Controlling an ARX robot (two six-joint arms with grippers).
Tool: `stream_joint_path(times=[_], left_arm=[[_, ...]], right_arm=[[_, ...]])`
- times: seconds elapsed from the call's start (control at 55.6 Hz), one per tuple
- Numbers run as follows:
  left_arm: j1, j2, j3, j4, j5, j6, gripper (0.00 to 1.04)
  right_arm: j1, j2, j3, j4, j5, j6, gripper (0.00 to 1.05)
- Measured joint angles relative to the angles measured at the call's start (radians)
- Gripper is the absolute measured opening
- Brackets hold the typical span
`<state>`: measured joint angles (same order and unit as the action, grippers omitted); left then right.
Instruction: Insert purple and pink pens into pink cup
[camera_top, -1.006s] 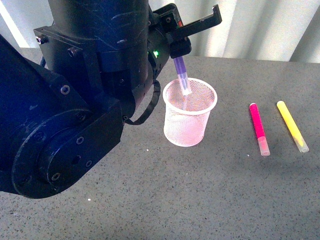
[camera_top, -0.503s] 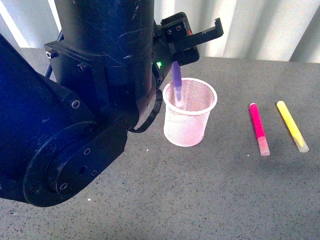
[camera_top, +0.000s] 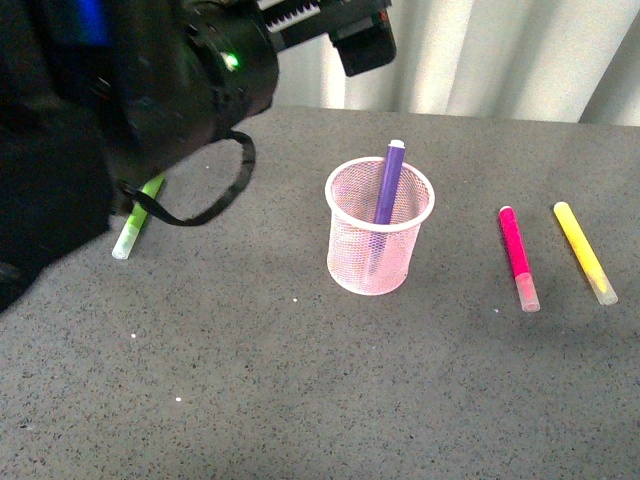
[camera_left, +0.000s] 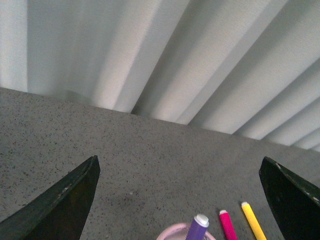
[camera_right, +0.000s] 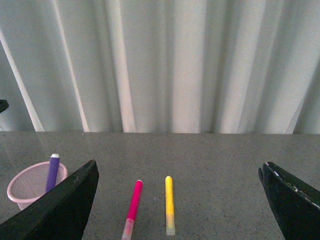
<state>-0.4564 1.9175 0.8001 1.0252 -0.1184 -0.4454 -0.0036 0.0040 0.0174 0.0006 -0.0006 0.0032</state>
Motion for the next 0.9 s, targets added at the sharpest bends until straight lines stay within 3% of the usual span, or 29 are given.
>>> stream_joint_path(times=[0.18, 0.27, 0.449, 0.611, 0.898], left_arm=[[0.175, -0.231, -0.112, -0.136, 0.303, 0.067, 0.98], [0.344, -0.349, -0.178, -0.192, 0.468, 0.087, 0.98], [0.664, -0.489, -0.29, -0.243, 0.653, 0.107, 0.98], [0.824, -0.576, -0.369, -0.296, 0.724, 0.15, 0.98], [0.929, -0.665, -0.46, -0.342, 0.732, 0.216, 0.96]], right_arm=[[0.0, 0.0, 0.0, 0.0, 0.0, 0.0, 0.98], [0.0, 0.0, 0.0, 0.0, 0.0, 0.0, 0.98], [0.0, 0.0, 0.0, 0.0, 0.0, 0.0, 0.98], [0.0, 0.0, 0.0, 0.0, 0.0, 0.0, 0.98], [0.0, 0.0, 0.0, 0.0, 0.0, 0.0, 0.98]])
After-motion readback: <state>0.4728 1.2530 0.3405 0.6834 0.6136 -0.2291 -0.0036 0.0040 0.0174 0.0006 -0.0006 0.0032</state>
